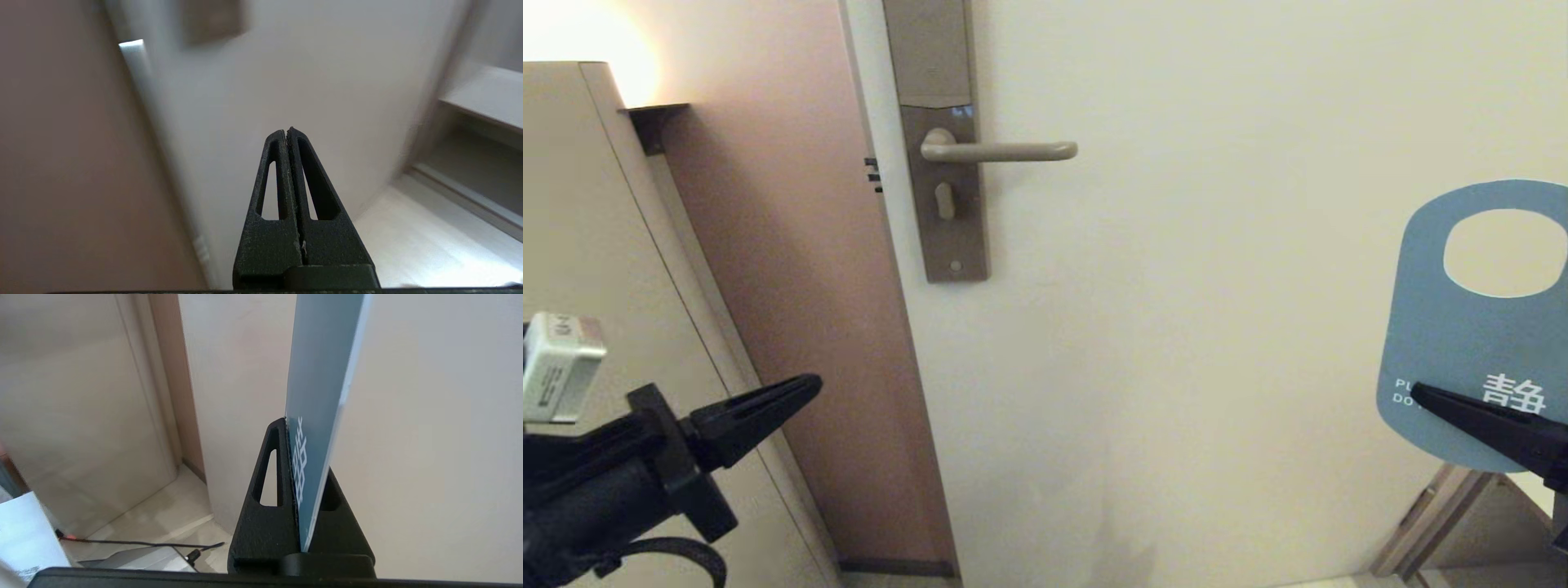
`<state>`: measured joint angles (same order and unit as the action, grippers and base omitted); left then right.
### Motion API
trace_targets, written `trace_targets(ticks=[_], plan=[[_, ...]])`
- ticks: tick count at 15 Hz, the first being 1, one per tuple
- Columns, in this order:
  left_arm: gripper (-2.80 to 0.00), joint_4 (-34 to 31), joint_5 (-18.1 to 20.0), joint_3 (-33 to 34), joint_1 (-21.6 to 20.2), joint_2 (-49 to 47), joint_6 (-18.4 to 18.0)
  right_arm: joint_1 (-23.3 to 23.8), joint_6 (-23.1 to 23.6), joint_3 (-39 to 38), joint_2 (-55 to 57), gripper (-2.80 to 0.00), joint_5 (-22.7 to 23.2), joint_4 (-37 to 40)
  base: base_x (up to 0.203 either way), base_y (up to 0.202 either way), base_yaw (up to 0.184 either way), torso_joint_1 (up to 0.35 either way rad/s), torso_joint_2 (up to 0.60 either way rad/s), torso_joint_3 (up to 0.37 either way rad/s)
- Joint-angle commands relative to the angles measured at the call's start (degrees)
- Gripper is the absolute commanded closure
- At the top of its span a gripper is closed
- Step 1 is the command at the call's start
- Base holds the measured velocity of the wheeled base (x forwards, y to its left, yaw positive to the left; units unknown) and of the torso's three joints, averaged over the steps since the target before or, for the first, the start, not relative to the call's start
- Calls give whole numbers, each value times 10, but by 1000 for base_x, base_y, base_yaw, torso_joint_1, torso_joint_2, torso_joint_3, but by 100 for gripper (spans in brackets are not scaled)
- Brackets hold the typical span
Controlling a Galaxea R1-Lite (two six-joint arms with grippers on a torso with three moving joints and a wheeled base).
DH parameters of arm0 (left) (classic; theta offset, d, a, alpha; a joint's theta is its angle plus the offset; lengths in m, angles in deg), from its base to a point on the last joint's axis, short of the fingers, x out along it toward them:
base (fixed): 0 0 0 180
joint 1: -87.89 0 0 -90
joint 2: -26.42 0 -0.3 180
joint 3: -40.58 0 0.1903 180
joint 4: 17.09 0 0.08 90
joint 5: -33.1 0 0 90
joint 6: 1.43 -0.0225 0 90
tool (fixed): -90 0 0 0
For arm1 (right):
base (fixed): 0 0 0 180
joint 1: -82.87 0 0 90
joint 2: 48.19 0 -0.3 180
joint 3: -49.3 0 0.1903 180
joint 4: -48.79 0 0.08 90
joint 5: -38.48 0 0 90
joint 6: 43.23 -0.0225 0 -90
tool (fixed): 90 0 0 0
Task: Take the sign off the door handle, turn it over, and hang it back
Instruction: Hang the sign back with the other side facing out
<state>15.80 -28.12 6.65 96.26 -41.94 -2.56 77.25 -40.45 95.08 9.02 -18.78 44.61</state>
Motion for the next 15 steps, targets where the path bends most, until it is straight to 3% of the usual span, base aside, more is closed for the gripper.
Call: trace_targets(ticks=[1, 5, 9, 12, 15], plan=[[0, 3, -10, 57, -64, 68, 0, 3, 0, -1, 1, 0, 2, -2, 0, 0, 0, 0, 0, 0], [0, -25, -41, 105, -111, 129, 0, 5, 1, 0, 0, 0, 2, -3, 0, 0, 0, 0, 0, 0], [0, -203, -74, 106, -117, 286, -4, 17, 1, -3, 0, 0, 2, -3, 0, 0, 0, 0, 0, 0], [0, -364, -125, 106, -117, 432, -4, 17, 1, -4, 0, 0, 2, -3, 0, 0, 0, 0, 0, 0], [0, -478, -188, 105, -103, 561, -2, 17, 1, -5, 1, 0, 2, -3, 0, 0, 0, 0, 0, 0]])
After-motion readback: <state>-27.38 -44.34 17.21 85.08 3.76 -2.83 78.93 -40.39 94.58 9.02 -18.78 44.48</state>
